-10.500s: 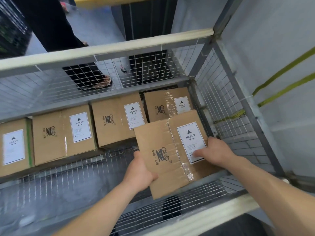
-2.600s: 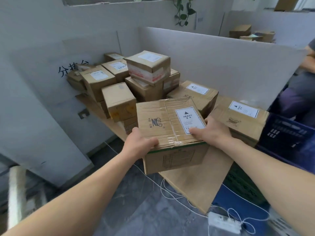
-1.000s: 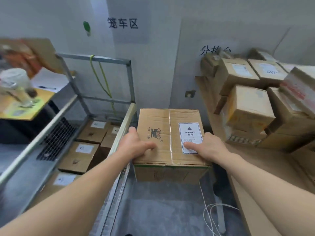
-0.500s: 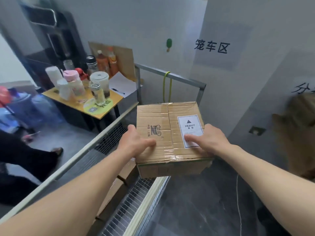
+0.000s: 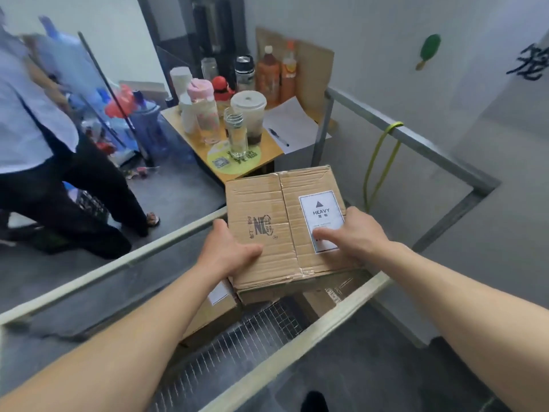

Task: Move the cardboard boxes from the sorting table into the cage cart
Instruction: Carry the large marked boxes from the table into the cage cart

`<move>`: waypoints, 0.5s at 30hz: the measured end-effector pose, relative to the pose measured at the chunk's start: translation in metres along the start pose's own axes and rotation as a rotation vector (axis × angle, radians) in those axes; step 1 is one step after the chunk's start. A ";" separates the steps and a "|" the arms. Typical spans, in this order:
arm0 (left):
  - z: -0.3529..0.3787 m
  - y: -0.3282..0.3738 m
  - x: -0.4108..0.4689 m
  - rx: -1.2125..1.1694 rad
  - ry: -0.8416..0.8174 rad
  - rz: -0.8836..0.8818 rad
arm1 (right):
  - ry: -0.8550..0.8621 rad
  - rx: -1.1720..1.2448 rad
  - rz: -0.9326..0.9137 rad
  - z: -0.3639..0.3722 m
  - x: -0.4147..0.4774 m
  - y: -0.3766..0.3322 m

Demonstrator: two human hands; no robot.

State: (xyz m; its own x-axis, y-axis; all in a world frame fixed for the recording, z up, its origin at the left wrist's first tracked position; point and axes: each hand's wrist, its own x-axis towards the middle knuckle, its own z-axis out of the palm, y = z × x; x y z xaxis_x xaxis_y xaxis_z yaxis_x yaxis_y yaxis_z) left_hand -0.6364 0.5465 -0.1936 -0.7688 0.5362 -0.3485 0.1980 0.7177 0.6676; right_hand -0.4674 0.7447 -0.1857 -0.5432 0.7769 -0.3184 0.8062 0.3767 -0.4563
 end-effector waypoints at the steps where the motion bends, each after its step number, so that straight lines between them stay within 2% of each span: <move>1: 0.007 -0.005 0.003 -0.002 0.012 -0.035 | -0.020 -0.015 -0.013 0.006 0.011 0.001; 8: 0.066 -0.079 0.024 -0.057 0.045 -0.244 | -0.206 -0.110 -0.108 0.084 0.066 0.015; 15: 0.134 -0.179 0.044 -0.092 0.006 -0.406 | -0.351 -0.204 -0.075 0.195 0.097 0.045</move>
State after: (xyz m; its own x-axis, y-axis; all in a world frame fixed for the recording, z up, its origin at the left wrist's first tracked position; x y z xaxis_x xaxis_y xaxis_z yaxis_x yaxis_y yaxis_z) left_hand -0.6242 0.5006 -0.4164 -0.7767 0.2155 -0.5918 -0.1766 0.8274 0.5331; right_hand -0.5299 0.7388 -0.3988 -0.6211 0.5374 -0.5704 0.7718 0.5457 -0.3262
